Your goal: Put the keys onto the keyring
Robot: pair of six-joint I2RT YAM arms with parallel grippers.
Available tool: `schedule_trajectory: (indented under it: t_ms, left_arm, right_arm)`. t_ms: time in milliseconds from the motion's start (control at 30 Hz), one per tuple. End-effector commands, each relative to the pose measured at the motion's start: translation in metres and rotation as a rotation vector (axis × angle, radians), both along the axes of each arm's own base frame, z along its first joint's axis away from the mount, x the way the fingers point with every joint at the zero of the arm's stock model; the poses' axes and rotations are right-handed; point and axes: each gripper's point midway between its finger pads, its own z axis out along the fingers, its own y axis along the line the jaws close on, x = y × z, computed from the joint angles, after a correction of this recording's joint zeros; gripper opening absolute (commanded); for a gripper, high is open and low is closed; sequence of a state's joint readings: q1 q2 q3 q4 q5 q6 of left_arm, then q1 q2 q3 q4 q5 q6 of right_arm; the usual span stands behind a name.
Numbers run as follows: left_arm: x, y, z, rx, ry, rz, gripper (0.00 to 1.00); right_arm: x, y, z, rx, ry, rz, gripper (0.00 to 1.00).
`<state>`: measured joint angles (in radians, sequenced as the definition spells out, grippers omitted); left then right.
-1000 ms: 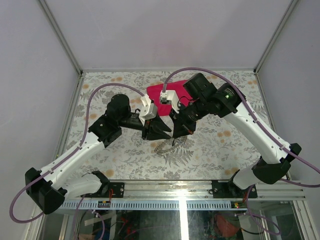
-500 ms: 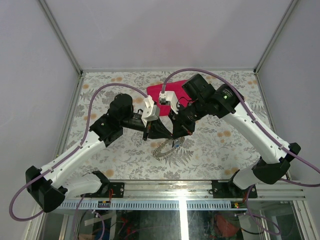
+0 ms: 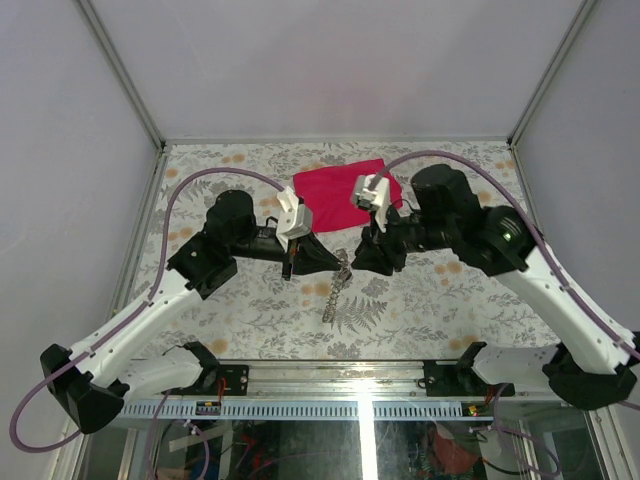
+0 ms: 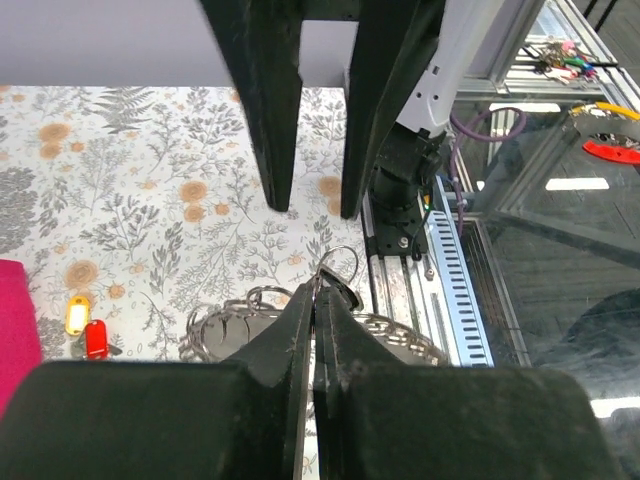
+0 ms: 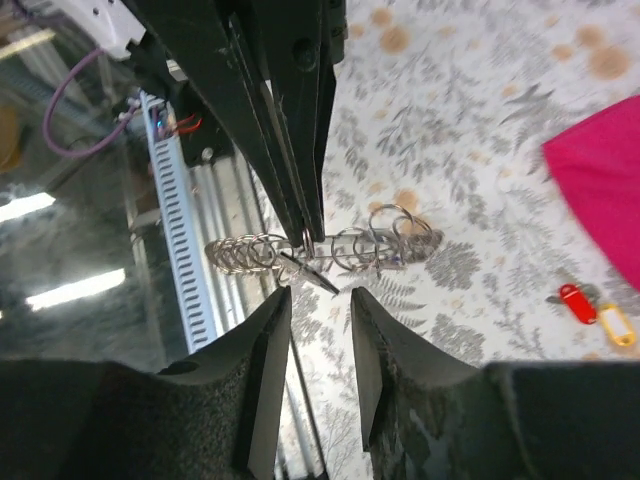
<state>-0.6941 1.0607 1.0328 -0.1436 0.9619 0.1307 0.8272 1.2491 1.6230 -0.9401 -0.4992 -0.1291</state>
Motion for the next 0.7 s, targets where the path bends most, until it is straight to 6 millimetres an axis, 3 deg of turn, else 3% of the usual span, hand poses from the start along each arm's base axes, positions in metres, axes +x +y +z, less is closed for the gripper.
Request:
schedule_trajectory:
  t_ms: [0,167,367,667]
  left_arm:
    - [0.008,0.000,0.038,-0.103,-0.069,0.074,0.00]
    - [0.015,0.002,0.046,-0.137,-0.056,0.144,0.00]
    - [0.032,0.005,0.049,-0.157,-0.042,0.253,0.00]
    - [0.039,0.005,0.049,-0.158,-0.038,0.292,0.00]
  right_arm:
    - [0.018,0.001,0.044,0.215,-0.176,-0.127,0.38]
    - [0.025,-0.006,0.060,0.400,-0.147,-0.306,0.41]
    - [0.039,-0.015,0.067,0.623,0.028,-0.553,0.45]
    - [0.036,-0.001,0.069,0.677,0.173,-0.554,0.44]
